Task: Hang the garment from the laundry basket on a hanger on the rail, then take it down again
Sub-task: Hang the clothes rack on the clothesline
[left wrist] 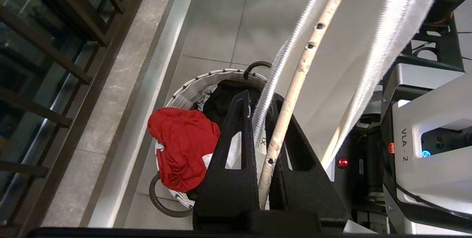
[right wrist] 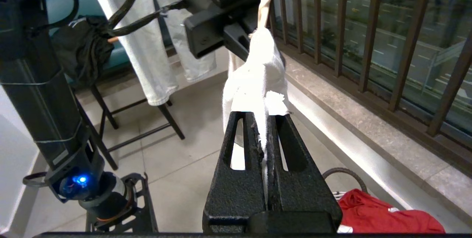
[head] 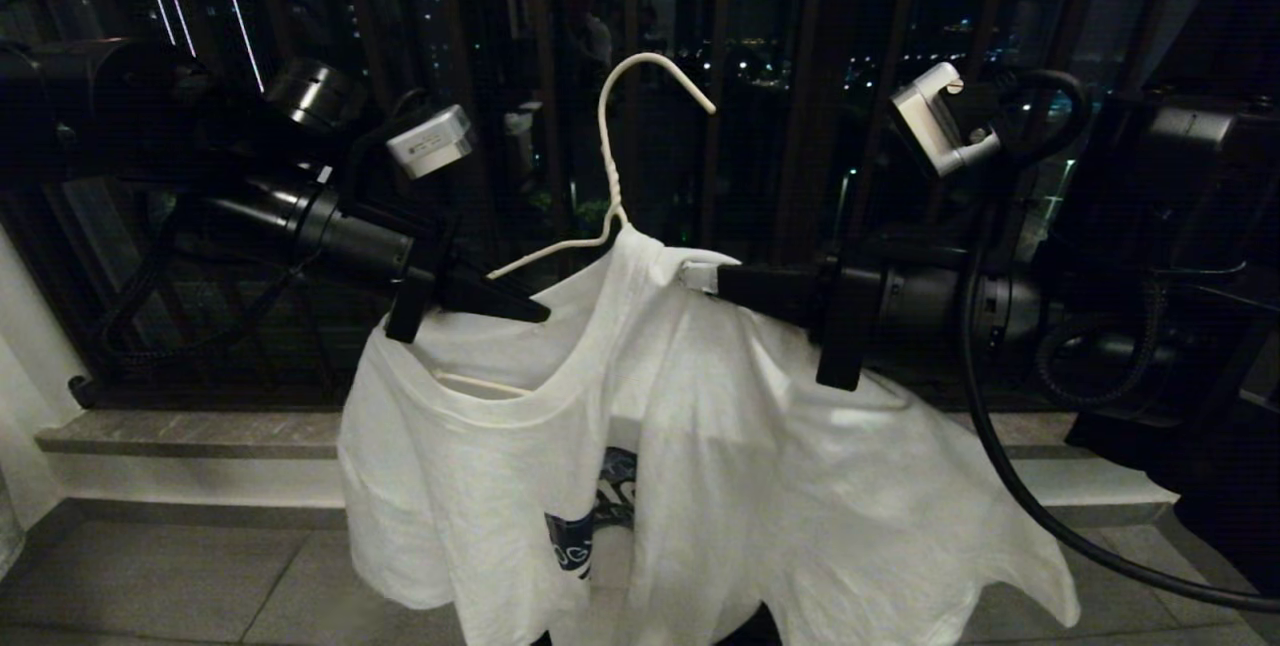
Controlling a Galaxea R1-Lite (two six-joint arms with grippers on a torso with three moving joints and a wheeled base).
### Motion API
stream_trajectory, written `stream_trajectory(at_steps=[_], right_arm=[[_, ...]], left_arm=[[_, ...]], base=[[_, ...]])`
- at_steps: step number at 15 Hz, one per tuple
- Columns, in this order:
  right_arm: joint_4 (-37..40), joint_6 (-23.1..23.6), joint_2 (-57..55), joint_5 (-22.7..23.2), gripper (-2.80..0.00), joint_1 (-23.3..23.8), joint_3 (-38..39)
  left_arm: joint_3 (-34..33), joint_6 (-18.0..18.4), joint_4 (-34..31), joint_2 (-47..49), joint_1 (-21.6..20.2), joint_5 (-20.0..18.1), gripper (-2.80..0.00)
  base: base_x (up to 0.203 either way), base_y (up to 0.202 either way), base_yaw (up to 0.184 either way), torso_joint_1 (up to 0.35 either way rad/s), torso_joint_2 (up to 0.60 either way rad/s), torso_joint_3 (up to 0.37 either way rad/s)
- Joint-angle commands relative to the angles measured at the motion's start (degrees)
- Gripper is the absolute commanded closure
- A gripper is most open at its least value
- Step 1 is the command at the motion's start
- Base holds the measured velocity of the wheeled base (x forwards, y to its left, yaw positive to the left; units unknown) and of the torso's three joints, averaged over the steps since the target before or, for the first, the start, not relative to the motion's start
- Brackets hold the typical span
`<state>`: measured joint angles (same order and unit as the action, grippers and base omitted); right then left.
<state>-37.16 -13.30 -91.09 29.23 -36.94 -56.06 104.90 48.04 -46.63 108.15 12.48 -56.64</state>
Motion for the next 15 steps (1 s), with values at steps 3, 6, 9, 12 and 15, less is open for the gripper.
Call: stream_trajectory(at_steps=[3,6,9,12,15], right_arm=[[-0.28,-0.06,-0.32,0.03,-0.43,0.11,-0.01],[-0.28,0.03,-0.32,0.03,-2.8,0.73,-0.1],[-0.37,0.03,-0.32,-0.05,-2.8,1.25,-0.19],[-0.53,0.2,-0.32,-0.14,-2.8,3.35,-0.64],[-0.48,0.2,-0.32,-0.18,-2.8,6.82,-1.91]], left_arm=[[0.07,0.21,-0.13,-0.58,0.0,-0.32,0.0],[0.3,0.21,-0.13,-1.12,-0.36,-0.32,0.0],[0.31,0.21,-0.13,-2.07,-0.97,-0.32,0.0],[0.23,0.12,-0.13,-3.08,-1.67,-0.32,0.0],[-0.05,0.12,-0.13,-4.0,-2.46,-0.32,0.0]], base=[[0.0,0.0,0.0,0.0,0.0,0.0],[0.0,0.0,0.0,0.0,0.0,0.0],[0.0,0.0,0.0,0.0,0.0,0.0],[0.0,0.0,0.0,0.0,0.0,0.0],[0.0,0.0,0.0,0.0,0.0,0.0]])
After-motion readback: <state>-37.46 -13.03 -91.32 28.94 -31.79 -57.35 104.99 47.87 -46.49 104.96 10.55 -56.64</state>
